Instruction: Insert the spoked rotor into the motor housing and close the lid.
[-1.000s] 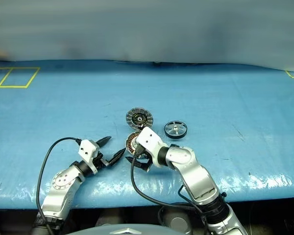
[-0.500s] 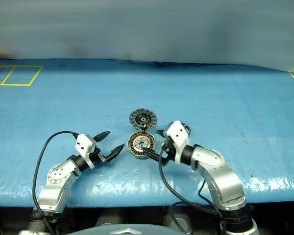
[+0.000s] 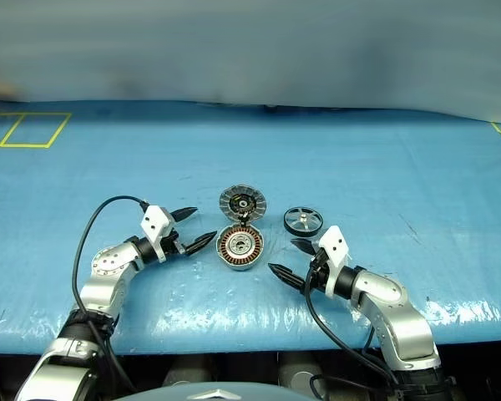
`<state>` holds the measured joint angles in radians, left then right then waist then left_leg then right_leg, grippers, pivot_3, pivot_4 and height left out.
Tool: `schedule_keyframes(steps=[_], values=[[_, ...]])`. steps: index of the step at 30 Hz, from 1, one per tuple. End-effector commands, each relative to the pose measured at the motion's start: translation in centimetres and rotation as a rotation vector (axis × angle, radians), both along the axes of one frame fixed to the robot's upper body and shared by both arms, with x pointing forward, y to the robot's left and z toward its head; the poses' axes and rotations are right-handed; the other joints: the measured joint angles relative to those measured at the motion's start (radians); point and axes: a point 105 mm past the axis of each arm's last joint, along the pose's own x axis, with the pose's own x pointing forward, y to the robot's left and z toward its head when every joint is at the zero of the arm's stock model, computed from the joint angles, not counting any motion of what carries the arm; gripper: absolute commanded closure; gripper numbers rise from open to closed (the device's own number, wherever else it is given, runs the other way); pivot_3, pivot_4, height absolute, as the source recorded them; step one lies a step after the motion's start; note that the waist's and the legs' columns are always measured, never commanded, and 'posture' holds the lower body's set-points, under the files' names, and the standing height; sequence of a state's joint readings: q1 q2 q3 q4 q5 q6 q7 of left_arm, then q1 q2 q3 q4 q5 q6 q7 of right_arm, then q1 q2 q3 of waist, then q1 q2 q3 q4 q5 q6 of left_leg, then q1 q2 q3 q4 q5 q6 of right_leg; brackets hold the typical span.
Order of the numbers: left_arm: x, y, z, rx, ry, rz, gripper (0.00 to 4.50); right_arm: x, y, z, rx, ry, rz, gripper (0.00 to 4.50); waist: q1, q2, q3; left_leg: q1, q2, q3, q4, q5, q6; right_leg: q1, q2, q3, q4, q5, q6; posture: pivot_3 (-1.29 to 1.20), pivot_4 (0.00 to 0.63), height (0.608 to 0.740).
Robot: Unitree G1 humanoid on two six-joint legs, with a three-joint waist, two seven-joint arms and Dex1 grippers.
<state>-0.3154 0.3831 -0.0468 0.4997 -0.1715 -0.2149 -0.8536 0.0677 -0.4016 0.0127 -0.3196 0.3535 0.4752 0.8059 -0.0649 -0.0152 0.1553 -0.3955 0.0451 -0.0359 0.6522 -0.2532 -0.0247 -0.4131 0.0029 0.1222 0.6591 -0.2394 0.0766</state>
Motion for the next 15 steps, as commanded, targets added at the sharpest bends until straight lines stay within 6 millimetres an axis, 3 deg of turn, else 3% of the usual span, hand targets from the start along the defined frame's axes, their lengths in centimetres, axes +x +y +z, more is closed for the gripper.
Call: schedule_keyframes(steps=[1, 15], values=[[0.5, -1.0, 0.2, 0.008, -0.014, -0.053, 0.0, -0.1, 0.3, 1.1, 0.018, -0.053, 0.007, 0.03, 0.001, 0.0, 0.0, 0.0, 0.0, 0.0, 0.0, 0.0, 0.0, 0.0, 0.0, 0.0, 0.0, 0.0, 0.0, 0.0, 0.15, 0.74], [3.0, -3.4, -1.0, 0.089, 0.023, -0.114, 0.0, -0.1, 0.4, 1.2, 0.015, -0.072, -0.017, 0.03, 0.007, 0.0, 0.0, 0.0, 0.0, 0.0, 0.001, 0.0, 0.0, 0.001, 0.0, 0.0, 0.0, 0.001, 0.001, 0.0, 0.15, 0.74]])
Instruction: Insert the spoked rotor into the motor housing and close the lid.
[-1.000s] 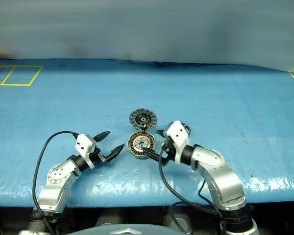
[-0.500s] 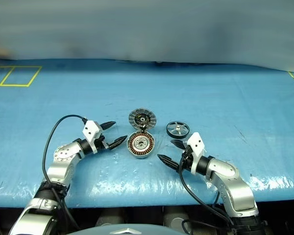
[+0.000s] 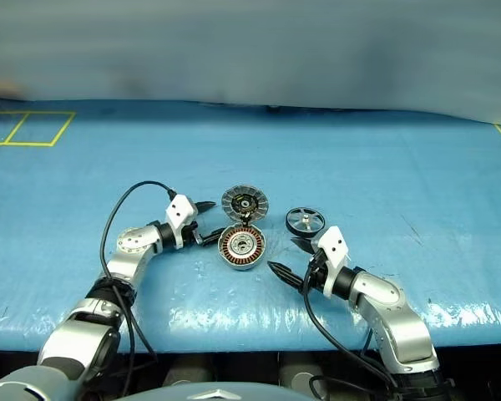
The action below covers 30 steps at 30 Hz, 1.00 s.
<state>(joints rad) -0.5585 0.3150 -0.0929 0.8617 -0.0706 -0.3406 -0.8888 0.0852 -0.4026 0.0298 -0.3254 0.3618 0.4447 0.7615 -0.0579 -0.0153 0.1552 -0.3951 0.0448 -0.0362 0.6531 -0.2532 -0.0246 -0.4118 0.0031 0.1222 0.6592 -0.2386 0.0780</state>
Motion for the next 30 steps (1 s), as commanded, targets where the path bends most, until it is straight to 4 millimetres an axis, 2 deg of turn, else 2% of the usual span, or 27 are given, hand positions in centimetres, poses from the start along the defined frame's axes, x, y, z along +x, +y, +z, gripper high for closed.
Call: schedule_keyframes(steps=[1, 14, 17, 21, 24, 26, 27, 30], values=[[0.1, -0.9, -0.4, 0.024, 0.006, -0.027, 0.0, 0.0, 0.3, 1.3, 0.013, -0.059, 0.007, 0.03, 0.001, 0.0, 0.0, 0.0, 0.0, 0.0, 0.0, 0.0, 0.0, 0.0, 0.0, 0.0, 0.0, 0.0, 0.0, 0.0, 0.15, 0.74], [1.4, -3.4, -0.6, 0.05, 0.025, -0.035, 0.0, 0.5, 0.4, 1.2, 0.007, -0.072, -0.019, 0.03, 0.022, 0.0, 0.0, 0.0, -0.001, 0.0, 0.004, 0.0, 0.0, 0.002, 0.0, 0.0, 0.0, 0.001, 0.002, 0.0, 0.15, 0.74], [1.4, -3.7, -0.9, 0.056, 0.035, -0.033, 0.65, 0.7, 0.4, 1.3, 0.006, -0.077, -0.025, 0.0, 0.022, 0.0, 0.0, -0.001, -0.001, 0.0, 0.005, 0.0, 0.0, 0.002, 0.0, 0.0, 0.0, 0.001, 0.002, 0.0, 0.15, 0.74], [1.4, -3.8, -1.2, 0.069, 0.038, -0.03, 1.95, 0.7, 0.3, 1.3, 0.005, -0.082, -0.032, 0.0, 0.021, 0.0, 0.0, 0.0, -0.001, -0.001, 0.005, 0.0, 0.0, 0.002, 0.0, 0.0, 0.0, 0.001, 0.002, 0.0, 0.15, 0.74], [1.1, -3.7, -1.4, 0.066, 0.047, -0.039, 1.95, 0.7, 0.3, 1.3, 0.001, -0.084, -0.036, 0.0, 0.021, 0.0, 0.0, 0.0, -0.001, -0.001, 0.005, 0.0, 0.0, 0.002, 0.0, 0.0, 0.0, 0.001, 0.002, 0.0, 0.15, 0.74], [1.0, -3.4, -1.6, 0.064, 0.054, -0.035, 2.26, 0.7, 0.3, 1.3, -0.001, -0.086, -0.037, 0.0, 0.021, 0.0, 0.0, 0.0, -0.001, -0.001, 0.005, 0.0, 0.0, 0.003, 0.0, 0.0, 0.0, 0.001, 0.002, 0.0, 0.15, 0.74], [0.9, -3.1, -1.7, 0.069, 0.053, -0.03, 2.46, 0.8, 0.4, 1.3, -0.001, -0.087, -0.037, 0.0, 0.02, 0.0, 0.0, 0.0, -0.001, -0.001, 0.005, 0.0, 0.0, 0.003, 0.0, 0.0, 0.0, 0.001, 0.002, 0.0, 0.15, 0.74], [0.8, -2.2, -2.2, 0.092, 0.048, 0.003, 3.41, 0.9, 0.5, 1.4, -0.003, -0.09, -0.035, 0.0, 0.017, 0.001, -0.001, 0.0, -0.001, -0.001, 0.005, 0.0, 0.0, 0.002, 0.0, 0.0, 0.0, 0.001, 0.002, 0.0, 0.15, 0.74]])
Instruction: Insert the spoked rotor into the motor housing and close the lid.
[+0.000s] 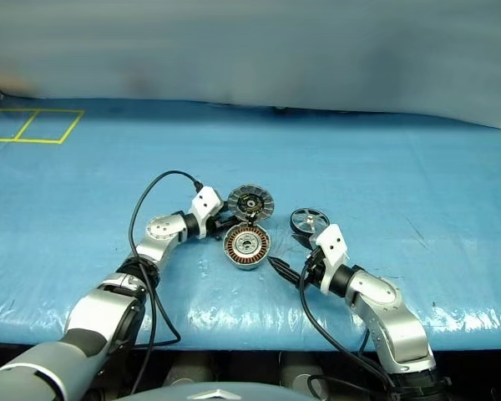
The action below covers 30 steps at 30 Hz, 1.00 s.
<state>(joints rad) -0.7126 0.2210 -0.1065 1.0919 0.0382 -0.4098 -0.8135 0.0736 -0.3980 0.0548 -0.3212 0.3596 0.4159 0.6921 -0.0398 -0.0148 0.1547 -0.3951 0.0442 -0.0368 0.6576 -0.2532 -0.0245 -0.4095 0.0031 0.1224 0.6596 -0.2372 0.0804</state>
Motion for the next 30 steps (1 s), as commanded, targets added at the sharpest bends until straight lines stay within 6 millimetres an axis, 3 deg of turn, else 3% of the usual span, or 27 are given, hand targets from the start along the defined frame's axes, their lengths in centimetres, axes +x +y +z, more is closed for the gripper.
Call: schedule_keyframes(steps=[1, 10, 19, 22, 25, 27, 30], values=[[-1.0, 1.5, -2.1, 0.05, 0.045, 0.031, 3.41, 0.3, 0.3, 1.2, 0.003, -0.06, 0.009, 0.0, -0.003, 0.0, 0.0, 0.0, 0.0, 0.0, 0.0, 0.0, 0.0, 0.0, 0.0, 0.0, 0.0, 0.0, 0.0, 0.0, 0.15, 0.74], [-2.4, 4.9, -2.6, 0.026, 0.009, 0.115, 3.41, 0.4, 0.5, 1.1, -0.004, -0.064, 0.02, 0.0, -0.038, 0.002, -0.001, 0.003, 0.002, 0.0, -0.001, 0.0, 0.0, 0.001, 0.002, 0.001, 0.001, 0.0, -0.001, 0.0, 0.15, 0.74], [-4.2, 6.7, 0.4, -0.181, -0.095, 0.169, 3.41, 0.0, 0.4, 1.0, -0.002, -0.06, 0.03, 0.0, -0.032, 0.002, -0.001, 0.003, 0.003, 0.0, -0.002, 0.0, 0.0, 0.0, 0.002, 0.001, 0.002, -0.001, -0.002, 0.0, 0.15, 0.74], [-5.6, 6.2, 2.1, -0.286, -0.086, 0.108, 3.41, -0.5, 0.5, 1.0, -0.006, -0.07, 0.068, 0.0, -0.029, 0.002, -0.001, 0.001, 0.003, 0.0, -0.002, 0.0, 0.0, -0.001, 0.002, 0.001, 0.001, -0.001, -0.002, 0.0, 0.15, 0.74], [-7.6, 4.9, 2.4, -0.281, -0.015, -0.043, 3.41, -0.9, 0.7, 0.8, -0.013, -0.072, 0.106, 0.0, -0.024, 0.001, 0.0, -0.001, 0.003, 0.0, -0.002, 0.0, 0.0, -0.003, 0.002, 0.001, 0.001, -0.001, -0.002, 0.0, 0.15, 0.74], [-7.5, 5.0, 2.6, -0.241, -0.022, -0.038, 3.41, -0.9, 0.6, 0.5, -0.034, -0.073, 0.109, 0.0, -0.021, 0.001, 0.0, 0.0, 0.003, 0.0, -0.002, 0.0, 0.0, -0.002, 0.002, 0.0, 0.001, -0.001, -0.002, 0.0, 0.15, 0.74], [-5.7, 5.9, 2.5, -0.167, -0.064, 0.077, 3.41, -0.8, 0.7, 0.4, -0.029, -0.068, 0.106, 0.0, -0.02, 0.001, 0.0, 0.001, 0.003, 0.0, -0.001, 0.0, 0.0, -0.001, 0.002, 0.0, 0.001, -0.003, -0.006, 0.0, 0.15, 0.74]])
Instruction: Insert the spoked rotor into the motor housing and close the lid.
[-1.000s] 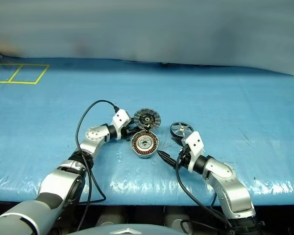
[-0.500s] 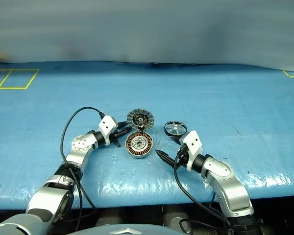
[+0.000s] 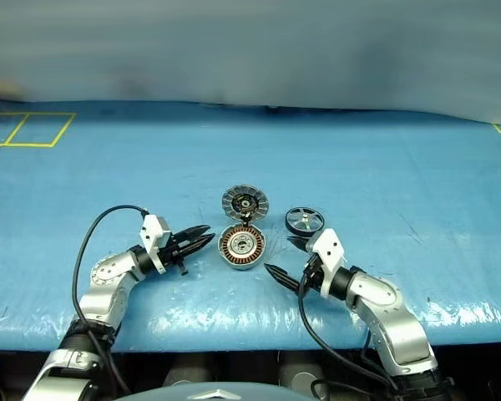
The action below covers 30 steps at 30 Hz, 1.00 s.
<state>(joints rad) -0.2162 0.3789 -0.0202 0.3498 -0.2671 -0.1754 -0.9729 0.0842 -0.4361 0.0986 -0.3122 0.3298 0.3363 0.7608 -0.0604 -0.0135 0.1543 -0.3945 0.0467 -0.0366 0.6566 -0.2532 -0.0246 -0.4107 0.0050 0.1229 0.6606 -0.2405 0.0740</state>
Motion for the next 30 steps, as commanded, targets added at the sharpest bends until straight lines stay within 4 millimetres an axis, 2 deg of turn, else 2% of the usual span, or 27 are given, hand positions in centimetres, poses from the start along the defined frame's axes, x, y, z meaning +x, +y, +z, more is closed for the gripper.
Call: schedule_keyframes(steps=[1, 3, 5, 6, 9, 12, 22, 30], values=[[2.2, 0.9, 0.5, 0.076, -0.048, 0.126, 3.41, 0.2, 0.0, 0.5, 0.014, -0.028, 0.001, 0.0, 0.001, 0.0, 0.0, 0.0, 0.0, 0.0, 0.001, 0.0, 0.0, 0.0, 0.0, 0.0, 0.0, 0.0, 0.0, 0.0, 0.15, 0.74], [3.2, 1.0, 0.2, 0.098, -0.053, 0.175, 3.41, 0.3, 0.0, 0.4, 0.003, -0.031, -0.002, 0.0, 0.001, 0.0, 0.0, 0.0, 0.0, 0.0, 0.002, 0.0, 0.0, 0.001, 0.0, 0.0, 0.0, 0.0, 0.0, 0.0, 0.15, 0.74], [3.7, 0.4, -0.3, 0.111, -0.041, 0.164, 3.41, 0.4, 0.1, 0.3, -0.007, -0.033, -0.002, 0.0, 0.001, 0.0, 0.0, 0.0, -0.001, 0.0, 0.002, 0.0, 0.0, 0.001, 0.0, 0.0, 0.0, 0.0, 0.001, 0.0, 0.15, 0.74], [3.9, 0.0, -0.6, 0.116, -0.029, 0.157, 3.24, 0.4, 0.1, 0.3, -0.01, -0.034, -0.002, 0.0, 0.001, 0.0, 0.0, -0.001, -0.001, 0.0, 0.002, 0.0, 0.0, 0.001, 0.0, 0.0, -0.001, 0.001, 0.001, 0.0, 0.15, 0.74], [4.3, -1.1, -1.3, 0.141, -0.01, 0.133, 2.56, 0.4, 0.2, 0.3, -0.011, -0.036, -0.002, 0.0, 0.001, 0.0, 0.0, -0.001, -0.001, 0.0, 0.001, 0.0, 0.0, 0.0, 0.0, 0.0, -0.001, 0.003, 0.005, 0.0, 0.15, 0.74], [4.6, -2.4, -1.7, 0.116, 0.027, 0.104, 1.56, 0.2, 0.2, 0.2, -0.016, -0.034, -0.004, 0.0, 0.004, 0.0, 0.0, -0.001, -0.001, -0.001, 0.0, 0.0, 0.0, 0.0, 0.0, 0.0, -0.001, 0.003, 0.005, 0.0, 0.15, 0.74], [5.4, -3.8, -2.9, 0.172, 0.089, 0.071, 1.56, 0.1, 0.0, 0.0, -0.025, -0.03, -0.019, 0.0, 0.011, 0.0, 0.0, 0.0, -0.001, -0.001, 0.003, 0.0, 0.0, 0.002, 0.0, 0.0, 0.0, 0.003, 0.006, 0.0, 0.15, 0.74], [6.7, -4.0, -2.9, 0.195, 0.105, 0.118, 1.56, 0.1, 0.2, -0.1, -0.024, -0.031, -0.02, 0.0, 0.021, 0.0, 0.0, 0.0, -0.002, -0.001, 0.005, 0.0, 0.0, 0.003, 0.0, 0.001, 0.0, 0.003, 0.006, 0.0, 0.15, 0.74]])
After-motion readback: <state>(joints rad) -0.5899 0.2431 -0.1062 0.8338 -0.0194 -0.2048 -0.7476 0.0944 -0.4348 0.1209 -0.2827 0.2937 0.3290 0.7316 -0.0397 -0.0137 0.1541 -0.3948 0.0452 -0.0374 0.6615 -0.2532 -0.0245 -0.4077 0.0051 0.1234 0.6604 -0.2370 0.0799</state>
